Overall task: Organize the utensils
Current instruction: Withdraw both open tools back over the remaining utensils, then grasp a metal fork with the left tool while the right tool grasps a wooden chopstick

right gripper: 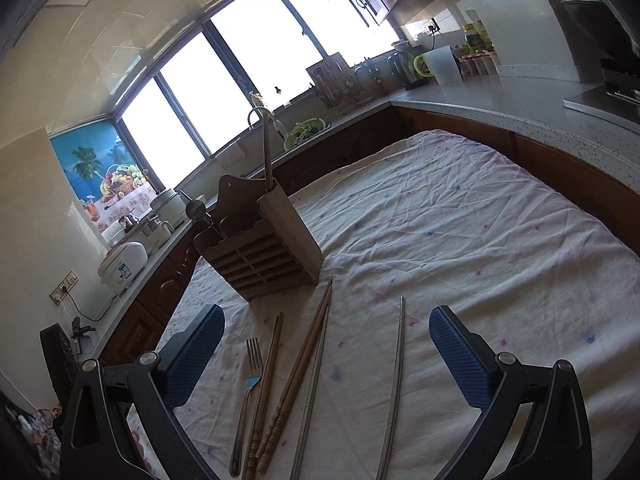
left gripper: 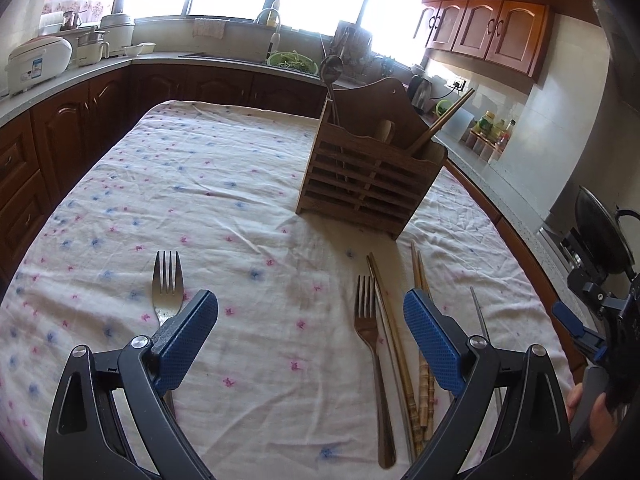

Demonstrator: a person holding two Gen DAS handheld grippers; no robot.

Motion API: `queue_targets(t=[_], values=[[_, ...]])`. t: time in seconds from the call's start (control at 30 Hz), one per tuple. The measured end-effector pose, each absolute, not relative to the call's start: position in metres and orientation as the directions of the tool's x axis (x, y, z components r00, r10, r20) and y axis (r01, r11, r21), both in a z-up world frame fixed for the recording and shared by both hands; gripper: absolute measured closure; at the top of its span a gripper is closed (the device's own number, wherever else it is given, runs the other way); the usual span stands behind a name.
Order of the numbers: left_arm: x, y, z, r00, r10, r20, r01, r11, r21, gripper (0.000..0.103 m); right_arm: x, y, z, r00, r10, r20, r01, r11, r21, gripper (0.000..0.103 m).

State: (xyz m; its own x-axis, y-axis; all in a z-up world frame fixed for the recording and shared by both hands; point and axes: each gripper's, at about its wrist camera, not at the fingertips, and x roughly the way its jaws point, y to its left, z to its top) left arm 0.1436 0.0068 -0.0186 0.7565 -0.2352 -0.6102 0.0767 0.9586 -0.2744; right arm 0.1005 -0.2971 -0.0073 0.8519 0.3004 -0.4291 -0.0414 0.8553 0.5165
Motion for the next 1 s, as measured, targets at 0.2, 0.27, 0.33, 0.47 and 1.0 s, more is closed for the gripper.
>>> queue_targets(t=[0.2, 0.27, 0.33, 0.47, 1.0], values=[[0.15, -0.001, -0.022, 0.744, -0.242, -0.624, 0.092, 0.961, -0.262, 0.007, 0.105, -0.297, -0.01, 0.842, 0.309, -0.441, -0.043, 0.855, 0.517, 0.0], [0.152, -0.003, -0.024, 0.738, -0.244, -0.63, 0.096, 0.961, -0.261, 0.007, 0.107, -0.297, -0.011, 0.839, 0.31, -0.446, -0.04, 0.854, 0.518, 0.0], [0.154, -0.004, -0.025, 0.733, -0.248, -0.633, 0.1, 0.96, -0.26, 0.007, 0.109, -0.297, -0.012, 0.836, 0.311, -0.451, -0.039, 0.854, 0.518, 0.0], [0.158, -0.006, -0.027, 0.725, -0.252, -0.641, 0.104, 0.96, -0.259, 0.007, 0.115, -0.295, -0.013, 0.83, 0.313, -0.463, -0.039, 0.859, 0.51, 0.0], [0.193, -0.029, -0.039, 0.666, -0.285, -0.689, 0.178, 0.958, -0.224, 0.014, 0.212, -0.249, -0.039, 0.653, 0.382, -0.654, -0.095, 0.898, 0.43, 0.073]])
